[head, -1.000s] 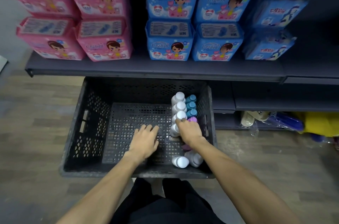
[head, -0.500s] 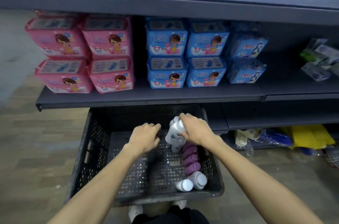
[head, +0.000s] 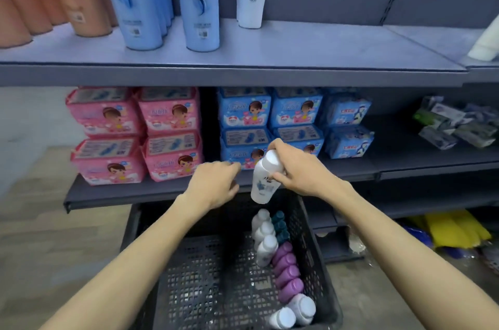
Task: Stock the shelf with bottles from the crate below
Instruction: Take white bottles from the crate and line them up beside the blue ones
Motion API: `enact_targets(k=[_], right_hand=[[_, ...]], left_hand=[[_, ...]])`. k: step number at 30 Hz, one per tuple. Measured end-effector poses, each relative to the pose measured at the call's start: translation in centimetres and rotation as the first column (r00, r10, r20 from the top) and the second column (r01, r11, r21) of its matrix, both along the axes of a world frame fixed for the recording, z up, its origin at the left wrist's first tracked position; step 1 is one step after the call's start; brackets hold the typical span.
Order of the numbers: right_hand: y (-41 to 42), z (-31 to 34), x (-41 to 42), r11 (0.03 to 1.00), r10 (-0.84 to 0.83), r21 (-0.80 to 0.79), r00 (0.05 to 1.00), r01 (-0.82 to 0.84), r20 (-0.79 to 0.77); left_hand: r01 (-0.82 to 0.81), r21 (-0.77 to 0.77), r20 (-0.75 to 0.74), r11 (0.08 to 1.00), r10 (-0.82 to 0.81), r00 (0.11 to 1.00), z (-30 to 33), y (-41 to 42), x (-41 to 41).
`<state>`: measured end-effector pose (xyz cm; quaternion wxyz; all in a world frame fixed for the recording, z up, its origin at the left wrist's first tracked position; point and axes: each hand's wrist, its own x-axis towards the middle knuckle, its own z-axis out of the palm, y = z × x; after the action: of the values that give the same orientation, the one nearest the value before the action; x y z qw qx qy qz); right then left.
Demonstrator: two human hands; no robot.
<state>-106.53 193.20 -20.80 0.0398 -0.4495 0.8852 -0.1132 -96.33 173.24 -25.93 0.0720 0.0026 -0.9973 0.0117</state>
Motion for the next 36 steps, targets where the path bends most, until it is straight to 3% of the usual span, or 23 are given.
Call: enact_targets(k=[4, 20, 28, 36], right_hand=[[0.7, 2.7, -0.1, 0.993, 0.038, -0.112, 0.999, -0.035, 0.023], [1.9, 17.3, -2.6, 0.951, 0.132, -0.249, 0.971, -0.181, -0.201], [0.6, 26.0, -3.9, 0.926, 0.191, -0.304, 0.973, -0.223, -0.132], [-1.5, 29.3, -5.6, 0.902, 0.211, -0.366, 0.973, -0.230, -0.091]], left_hand=[[0.004, 0.001, -0.172, 1.000, -0.004, 0.985, 4.1, 0.5, -0.4], [0.051, -0.193, -0.425, 0.980, -0.130, 0.896, 18.7, 0.6, -2.2], [0.004, -0.271, -0.484, 0.963, -0.140, 0.864, 24.8, 0.1, -4.1], [-0.066, -0.265, -0.489, 0.962, -0.075, 0.869, 27.8, -1.2, -5.5]])
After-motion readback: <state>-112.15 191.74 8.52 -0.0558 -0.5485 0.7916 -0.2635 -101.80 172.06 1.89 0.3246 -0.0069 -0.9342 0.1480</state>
